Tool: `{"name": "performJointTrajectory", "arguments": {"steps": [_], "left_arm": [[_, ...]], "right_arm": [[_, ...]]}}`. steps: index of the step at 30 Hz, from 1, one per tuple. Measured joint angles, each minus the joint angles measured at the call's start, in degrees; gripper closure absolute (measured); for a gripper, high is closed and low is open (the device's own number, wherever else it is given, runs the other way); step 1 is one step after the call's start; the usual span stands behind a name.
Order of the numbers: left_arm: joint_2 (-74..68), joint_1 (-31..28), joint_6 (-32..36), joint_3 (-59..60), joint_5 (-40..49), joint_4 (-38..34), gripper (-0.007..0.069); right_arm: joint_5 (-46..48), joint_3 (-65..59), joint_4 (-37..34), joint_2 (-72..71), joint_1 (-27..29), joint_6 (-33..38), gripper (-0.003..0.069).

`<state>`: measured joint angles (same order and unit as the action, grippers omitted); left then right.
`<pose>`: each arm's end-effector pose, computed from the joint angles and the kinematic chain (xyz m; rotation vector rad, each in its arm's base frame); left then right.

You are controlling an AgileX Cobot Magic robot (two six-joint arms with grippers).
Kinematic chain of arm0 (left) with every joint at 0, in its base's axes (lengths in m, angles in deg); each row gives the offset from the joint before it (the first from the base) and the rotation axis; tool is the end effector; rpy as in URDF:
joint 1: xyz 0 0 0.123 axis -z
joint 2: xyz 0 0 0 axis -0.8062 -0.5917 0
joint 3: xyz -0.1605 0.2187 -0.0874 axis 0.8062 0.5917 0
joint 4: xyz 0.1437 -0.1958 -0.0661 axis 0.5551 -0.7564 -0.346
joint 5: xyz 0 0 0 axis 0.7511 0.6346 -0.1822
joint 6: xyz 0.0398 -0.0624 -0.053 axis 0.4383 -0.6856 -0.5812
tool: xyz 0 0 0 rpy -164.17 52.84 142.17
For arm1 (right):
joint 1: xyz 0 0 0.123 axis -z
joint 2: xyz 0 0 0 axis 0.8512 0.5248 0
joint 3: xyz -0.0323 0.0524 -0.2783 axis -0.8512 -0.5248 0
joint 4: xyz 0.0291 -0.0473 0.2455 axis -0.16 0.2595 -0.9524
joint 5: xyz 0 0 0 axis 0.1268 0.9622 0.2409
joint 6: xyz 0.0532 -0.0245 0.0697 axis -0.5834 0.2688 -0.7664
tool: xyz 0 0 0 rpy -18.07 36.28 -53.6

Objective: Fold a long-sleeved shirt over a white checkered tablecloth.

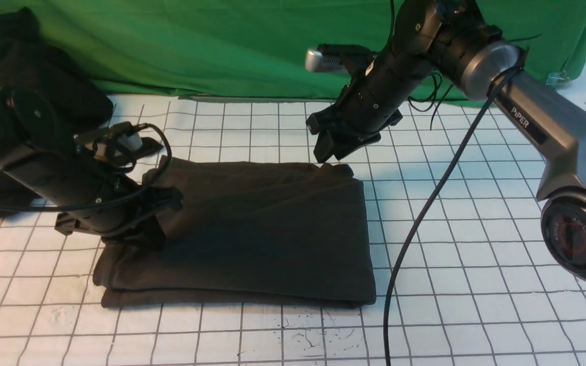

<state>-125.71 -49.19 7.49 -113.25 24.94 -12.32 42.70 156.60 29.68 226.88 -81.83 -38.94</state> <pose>0.3361 -0.0504 0.1943 -0.0603 2.8117 -0.4267 0.4727 0.2409 0.2212 -0.6120 2.6806 0.6274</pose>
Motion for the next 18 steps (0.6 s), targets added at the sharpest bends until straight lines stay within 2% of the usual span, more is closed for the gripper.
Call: {"name": "performJointTrajectory", "arguments": {"steps": [4, 6, 8, 12, 13, 18], "left_arm": [[0.67, 0.00, 0.44, -0.11, -0.19, 0.85, 0.0630], [2.65, 0.00, 0.44, -0.16, -0.50, 1.48, 0.0630], [5.62, 0.00, 1.08, -0.34, -0.51, 1.73, 0.0630], [12.87, 0.00, 1.97, -0.39, 1.06, 2.17, 0.0630], [16.66, 0.00, 1.99, -0.17, 2.19, 2.17, 0.0630], [27.59, 0.00, 2.03, 2.59, 4.10, 2.17, 0.0630]], "right_arm": [[0.05, 0.61, 0.83, -0.47, 0.19, 0.19, 0.0452], [0.16, 0.61, 3.45, -2.21, 0.72, 0.19, 0.0568], [0.16, 0.61, 6.04, -4.94, 1.40, 0.19, 0.0629], [0.06, -1.14, 11.87, -13.19, 2.10, -0.14, 0.0651], [-0.05, -3.74, 15.08, -18.70, 2.17, -0.27, 0.0651], [-0.28, -13.91, 21.02, -34.95, 2.17, -0.52, 0.0651]]}}
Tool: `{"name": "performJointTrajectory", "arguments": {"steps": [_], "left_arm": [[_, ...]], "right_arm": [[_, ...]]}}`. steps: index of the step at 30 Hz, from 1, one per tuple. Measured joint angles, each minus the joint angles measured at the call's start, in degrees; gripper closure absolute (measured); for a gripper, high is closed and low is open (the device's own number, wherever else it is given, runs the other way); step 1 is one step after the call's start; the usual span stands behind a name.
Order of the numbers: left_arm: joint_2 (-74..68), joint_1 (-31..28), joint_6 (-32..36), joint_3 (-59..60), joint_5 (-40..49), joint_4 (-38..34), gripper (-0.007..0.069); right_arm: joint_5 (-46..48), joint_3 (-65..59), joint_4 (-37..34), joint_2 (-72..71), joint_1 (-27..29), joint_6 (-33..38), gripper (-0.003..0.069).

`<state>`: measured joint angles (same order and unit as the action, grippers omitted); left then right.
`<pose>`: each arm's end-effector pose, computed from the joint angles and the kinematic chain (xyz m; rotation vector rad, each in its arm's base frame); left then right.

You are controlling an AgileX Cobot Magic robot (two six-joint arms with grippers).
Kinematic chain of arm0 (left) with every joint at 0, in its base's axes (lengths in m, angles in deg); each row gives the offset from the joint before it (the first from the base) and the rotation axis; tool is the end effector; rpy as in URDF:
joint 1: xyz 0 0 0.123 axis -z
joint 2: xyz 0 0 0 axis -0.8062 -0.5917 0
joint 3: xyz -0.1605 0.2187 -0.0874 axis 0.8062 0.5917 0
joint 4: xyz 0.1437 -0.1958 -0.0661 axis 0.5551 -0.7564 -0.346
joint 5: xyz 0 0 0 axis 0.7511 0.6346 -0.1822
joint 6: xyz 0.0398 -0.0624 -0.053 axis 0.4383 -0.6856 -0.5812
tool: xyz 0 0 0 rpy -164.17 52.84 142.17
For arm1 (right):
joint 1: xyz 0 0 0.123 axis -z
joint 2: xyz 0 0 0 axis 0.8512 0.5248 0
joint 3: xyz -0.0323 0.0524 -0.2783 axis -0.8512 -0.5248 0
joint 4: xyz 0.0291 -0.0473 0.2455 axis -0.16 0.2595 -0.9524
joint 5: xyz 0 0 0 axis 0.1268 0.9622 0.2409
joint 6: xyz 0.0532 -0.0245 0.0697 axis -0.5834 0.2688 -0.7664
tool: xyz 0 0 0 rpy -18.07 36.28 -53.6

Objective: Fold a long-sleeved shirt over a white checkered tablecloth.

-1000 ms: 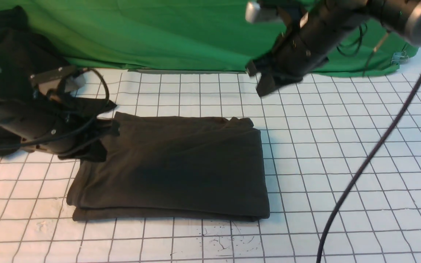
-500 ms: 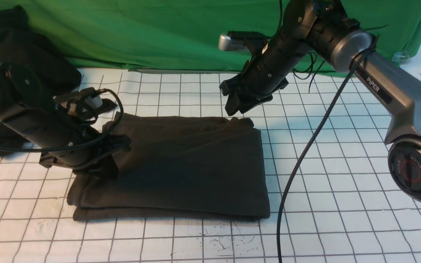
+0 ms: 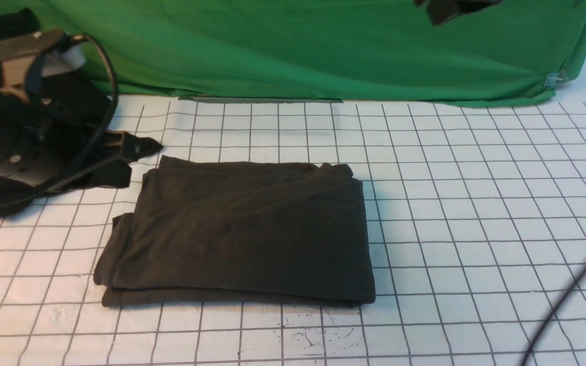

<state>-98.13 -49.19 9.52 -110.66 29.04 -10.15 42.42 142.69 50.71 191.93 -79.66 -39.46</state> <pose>0.2567 -0.0438 0.3243 0.1100 2.4456 -0.3886 0.3746 0.1485 0.4351 -0.5524 2.3173 0.1653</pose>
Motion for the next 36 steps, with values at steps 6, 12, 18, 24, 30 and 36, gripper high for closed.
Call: {"name": "performJointTrajectory", "arguments": {"steps": [6, 12, 18, 24, 30, 36], "left_arm": [[15.28, 0.00, -0.30, 7.69, 0.28, -1.44, 0.0629], [29.93, 0.00, -0.96, 17.82, -2.68, -3.06, 0.0629], [39.05, 0.00, -2.09, 23.96, -5.05, -3.24, 0.0629], [43.47, 0.00, -2.98, 27.67, -4.50, -3.56, 0.0629], [46.93, 0.00, -3.04, 29.19, -3.50, -3.59, 0.0629], [55.31, 0.00, -2.91, 29.38, -2.72, -2.64, 0.0629]], "right_arm": [[-8.79, -25.37, 7.53, -26.87, 0.04, -3.89, 0.0651], [-34.70, -62.16, 7.74, -58.87, 0.04, -7.51, 0.0651], [-58.38, -88.79, 7.74, -86.52, 0.04, -9.99, 0.0648], [-76.22, -106.68, 7.80, -105.08, 0.04, -9.92, 0.0630], [-77.08, -109.04, 7.93, -106.63, 0.04, -9.47, 0.0579], [-76.97, -109.04, 7.93, -106.63, 0.04, -9.47, 0.0524]]}}
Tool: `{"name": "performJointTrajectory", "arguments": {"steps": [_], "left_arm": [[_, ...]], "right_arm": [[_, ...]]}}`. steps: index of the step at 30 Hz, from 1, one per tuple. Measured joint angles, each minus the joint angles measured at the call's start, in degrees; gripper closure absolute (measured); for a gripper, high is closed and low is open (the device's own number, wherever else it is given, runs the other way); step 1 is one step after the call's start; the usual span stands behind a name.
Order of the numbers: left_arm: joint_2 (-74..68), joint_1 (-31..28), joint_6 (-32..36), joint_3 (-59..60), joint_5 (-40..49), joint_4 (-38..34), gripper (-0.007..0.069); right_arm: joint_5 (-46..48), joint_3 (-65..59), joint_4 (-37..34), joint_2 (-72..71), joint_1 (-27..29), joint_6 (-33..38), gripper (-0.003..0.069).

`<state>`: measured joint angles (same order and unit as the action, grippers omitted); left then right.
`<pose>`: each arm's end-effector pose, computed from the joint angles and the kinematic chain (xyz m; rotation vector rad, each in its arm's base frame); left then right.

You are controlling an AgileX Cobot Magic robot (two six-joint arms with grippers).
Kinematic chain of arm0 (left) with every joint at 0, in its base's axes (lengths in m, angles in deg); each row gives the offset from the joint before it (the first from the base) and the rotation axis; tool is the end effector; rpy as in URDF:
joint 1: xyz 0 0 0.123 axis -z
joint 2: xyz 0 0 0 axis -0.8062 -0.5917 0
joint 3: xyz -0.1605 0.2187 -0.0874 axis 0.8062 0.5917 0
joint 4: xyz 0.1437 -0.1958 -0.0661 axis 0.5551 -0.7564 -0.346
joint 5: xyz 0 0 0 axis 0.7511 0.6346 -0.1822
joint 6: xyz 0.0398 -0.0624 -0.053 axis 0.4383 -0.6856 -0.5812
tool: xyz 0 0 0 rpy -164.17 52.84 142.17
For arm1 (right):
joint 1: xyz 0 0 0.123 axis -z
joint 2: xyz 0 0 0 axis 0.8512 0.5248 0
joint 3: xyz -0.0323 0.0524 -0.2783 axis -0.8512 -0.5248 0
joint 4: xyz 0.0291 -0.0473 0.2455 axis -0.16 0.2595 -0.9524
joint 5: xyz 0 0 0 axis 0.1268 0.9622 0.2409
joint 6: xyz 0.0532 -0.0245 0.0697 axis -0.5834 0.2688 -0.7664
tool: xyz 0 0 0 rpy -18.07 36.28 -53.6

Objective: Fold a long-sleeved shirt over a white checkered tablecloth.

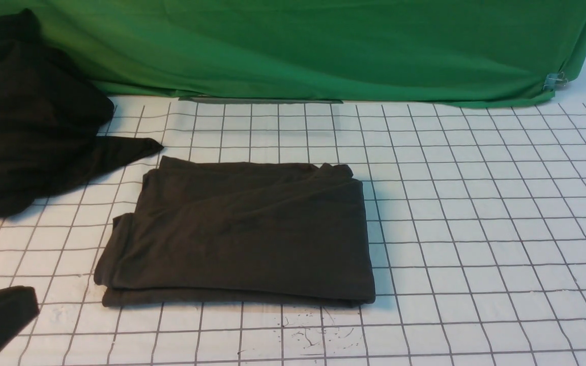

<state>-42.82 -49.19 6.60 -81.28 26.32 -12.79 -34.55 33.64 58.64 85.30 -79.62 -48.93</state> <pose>0.0524 -0.0291 0.3108 0.0838 1.9492 -0.4403 0.0226 0.0102 0.3134 -0.2351 1.0550 0.3054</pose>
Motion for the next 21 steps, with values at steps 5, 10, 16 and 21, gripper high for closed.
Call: {"name": "performJointTrajectory", "arguments": {"steps": [5, 10, 16, 21], "left_arm": [[6.47, 0.00, 0.00, 0.00, -4.59, -1.40, 0.0629], [7.05, 0.00, 0.00, 0.00, -5.92, -1.73, 0.0627], [7.09, 0.00, 0.05, 0.00, -5.92, -1.43, 0.0624], [7.09, 0.00, 4.02, 0.00, -6.04, 5.89, 0.0623]], "right_arm": [[0.08, 0.00, 0.00, 0.00, 0.00, 0.00, 0.0501], [0.18, 0.00, 0.00, 0.00, 0.00, 0.00, 0.0487], [0.25, 0.00, 0.00, 0.00, 0.00, 0.00, 0.0475], [2.13, 0.00, 0.00, 0.00, 0.00, 0.00, 0.0463]]}}
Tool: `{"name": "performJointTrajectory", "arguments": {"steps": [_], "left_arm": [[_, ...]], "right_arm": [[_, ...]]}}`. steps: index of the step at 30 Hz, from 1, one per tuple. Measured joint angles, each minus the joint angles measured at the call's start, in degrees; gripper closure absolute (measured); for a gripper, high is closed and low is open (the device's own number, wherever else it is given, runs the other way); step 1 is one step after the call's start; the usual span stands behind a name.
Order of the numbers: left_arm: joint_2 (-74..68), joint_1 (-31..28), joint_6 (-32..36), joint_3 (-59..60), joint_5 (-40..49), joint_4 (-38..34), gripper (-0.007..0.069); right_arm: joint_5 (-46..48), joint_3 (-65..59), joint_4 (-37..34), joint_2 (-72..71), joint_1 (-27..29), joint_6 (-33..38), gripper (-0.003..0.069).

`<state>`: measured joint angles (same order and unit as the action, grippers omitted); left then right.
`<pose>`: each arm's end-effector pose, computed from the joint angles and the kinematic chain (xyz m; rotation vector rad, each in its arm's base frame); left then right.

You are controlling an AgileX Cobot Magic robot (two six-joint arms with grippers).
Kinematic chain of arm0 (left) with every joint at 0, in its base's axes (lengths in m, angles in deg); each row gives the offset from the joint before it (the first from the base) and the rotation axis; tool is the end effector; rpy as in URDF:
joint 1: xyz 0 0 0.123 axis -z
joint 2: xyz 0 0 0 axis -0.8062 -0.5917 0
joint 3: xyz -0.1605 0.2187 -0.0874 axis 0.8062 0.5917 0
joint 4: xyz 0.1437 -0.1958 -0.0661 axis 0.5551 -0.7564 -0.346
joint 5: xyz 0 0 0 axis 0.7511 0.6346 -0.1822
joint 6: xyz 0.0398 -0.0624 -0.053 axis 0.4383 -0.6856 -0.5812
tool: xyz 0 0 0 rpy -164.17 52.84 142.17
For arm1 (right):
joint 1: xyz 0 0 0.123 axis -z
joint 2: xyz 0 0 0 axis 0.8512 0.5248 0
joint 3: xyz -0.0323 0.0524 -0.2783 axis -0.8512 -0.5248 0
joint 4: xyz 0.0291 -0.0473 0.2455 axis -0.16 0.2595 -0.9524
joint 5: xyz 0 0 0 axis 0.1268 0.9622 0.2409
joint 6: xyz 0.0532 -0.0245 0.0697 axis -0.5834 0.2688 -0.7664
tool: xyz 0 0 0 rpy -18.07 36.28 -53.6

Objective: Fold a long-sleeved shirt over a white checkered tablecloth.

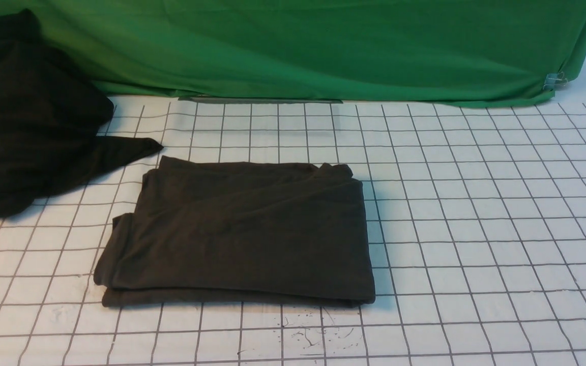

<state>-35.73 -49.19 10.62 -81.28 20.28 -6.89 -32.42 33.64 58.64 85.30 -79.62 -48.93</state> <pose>0.0329 -0.0193 0.3231 0.1593 1.7286 -0.2546 0.0242 0.0104 0.3104 -0.2392 1.0919 0.3006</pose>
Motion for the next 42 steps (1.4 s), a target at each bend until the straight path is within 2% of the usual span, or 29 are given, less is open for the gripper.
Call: {"name": "performJointTrajectory", "arguments": {"steps": [6, 8, 10, 16, 21, 28, 42], "left_arm": [[0.11, 0.00, 0.56, 2.29, -5.07, 6.59, 0.0622], [1.25, 0.00, -2.41, 7.12, -13.99, 10.56, 0.0622], [2.96, 0.00, -5.10, 11.91, -19.31, 13.78, 0.0622], [7.46, 0.00, -5.23, 26.72, -25.66, 17.04, 0.0622], [8.85, -0.28, -4.52, 30.60, -24.69, 17.40, 0.0622], [9.28, -7.37, -4.51, 30.82, -22.58, 16.90, 0.0622], [9.28, -6.84, -4.53, 30.82, -22.58, 16.46, 0.0622]], "right_arm": [[0.43, 0.00, 0.00, 0.00, 0.00, 0.00, 0.0459], [0.43, 0.00, 0.00, 0.00, 0.00, 0.00, 0.0452], [0.43, 0.00, 0.00, 0.00, 0.00, 0.00, 0.0447], [0.43, 0.00, 0.00, 0.00, 0.00, -0.05, 0.0435], [0.43, 0.00, 0.00, 0.00, 0.00, -0.17, 0.0426], [0.49, 0.00, 0.00, 0.00, 0.00, -0.51, 0.0419], [0.54, 0.00, 0.00, 0.00, 0.00, -0.68, 0.0418]]}}
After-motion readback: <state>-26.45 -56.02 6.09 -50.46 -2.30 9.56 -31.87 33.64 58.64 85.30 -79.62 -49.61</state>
